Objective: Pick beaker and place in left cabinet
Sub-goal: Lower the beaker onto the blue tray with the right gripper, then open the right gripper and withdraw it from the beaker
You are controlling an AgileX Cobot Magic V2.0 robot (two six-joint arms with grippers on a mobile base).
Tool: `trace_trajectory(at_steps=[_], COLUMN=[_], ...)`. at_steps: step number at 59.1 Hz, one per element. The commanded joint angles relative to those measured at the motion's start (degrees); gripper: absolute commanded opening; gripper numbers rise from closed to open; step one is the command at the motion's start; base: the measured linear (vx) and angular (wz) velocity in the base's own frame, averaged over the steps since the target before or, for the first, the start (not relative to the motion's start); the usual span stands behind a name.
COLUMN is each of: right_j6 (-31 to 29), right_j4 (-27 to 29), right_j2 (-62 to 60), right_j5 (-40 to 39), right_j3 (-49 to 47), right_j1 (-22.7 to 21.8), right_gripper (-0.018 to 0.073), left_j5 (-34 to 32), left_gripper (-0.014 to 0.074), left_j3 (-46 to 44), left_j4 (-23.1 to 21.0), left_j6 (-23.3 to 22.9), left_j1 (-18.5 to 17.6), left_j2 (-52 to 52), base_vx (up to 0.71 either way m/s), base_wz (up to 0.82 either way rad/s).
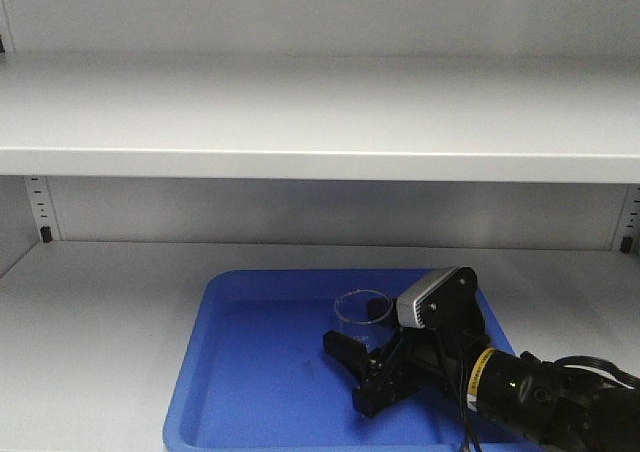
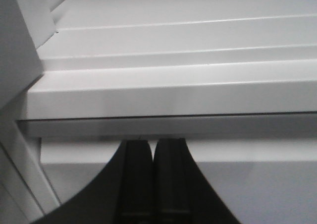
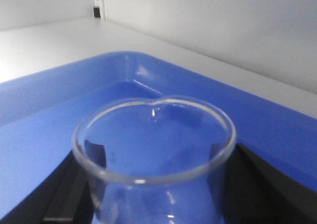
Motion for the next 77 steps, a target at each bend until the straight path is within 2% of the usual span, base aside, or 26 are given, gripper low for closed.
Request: trace_trajectory(at_steps=[1, 7, 24, 31, 36, 47, 63, 69, 72, 77], right_j6=[-1.1, -1.1, -0.5, -0.5, -0.7, -0.7, -0.7, -0.4, -0.1, 1.9], right_j4=[1.9, 1.9, 2.3, 2.4, 2.8, 5.0, 5.0, 5.0, 5.0, 4.9], right_j2=[-2.3, -2.3, -2.3, -2.9, -3.9, -7.0, -11.4, -12.6, -13.7, -16.0], right_j5=[-3.2, -3.3, -4.6, -4.6, -4.6, -4.6, -3.2, 2.6, 6.7, 14.5], right_j3=[-1.8, -1.8, -1.8, -1.9, -1.9, -1.9, -1.9, -1.8, -1.5, -1.5], right_j1=[0.0, 0.0, 0.0, 0.0, 0.0, -0.2, -0.2, -0.2, -0.2, -0.2], right_gripper=[0.0098, 0.0199, 0.0584, 0.0682, 0.0699, 0.0678, 0.0608, 0.0496, 0.0391, 0.0151], left_j5=[-4.3, -4.3, -4.3, -4.3, -4.3, -4.3, -4.3, -4.3, -4.3, -4.3], left_gripper=[0.0004, 0.0004, 0.0004, 0.0004, 0.0004, 0.0004, 0.0004, 0.0004, 0.0004, 0.0004], left_j3=[-0.9, -0.9, -0.9, -0.9, -0.9, -0.9, -0.9, -0.9, -0.9, -0.9], left_j4=[0.2, 0.2, 0.2, 0.2, 0.2, 0.2, 0.2, 0.2, 0.2, 0.2], left_j6=[-0.2, -0.2, -0.2, -0.2, -0.2, -0.2, -0.2, -0.2, -0.2, -0.2], left_j1=[-0.3, -0.3, -0.3, -0.3, -0.3, -0.3, -0.3, -0.3, -0.3, -0.3], left_j2=[-0.6, -0.6, -0.6, -0.6, -0.6, -0.6, -0.6, -0.6, -0.6, -0.6], base_vx=[0.0, 0.0, 0.0, 0.0, 0.0, 0.0, 0.0, 0.0, 0.0, 0.0], base_wz=[0.0, 0.0, 0.0, 0.0, 0.0, 0.0, 0.0, 0.0, 0.0, 0.0])
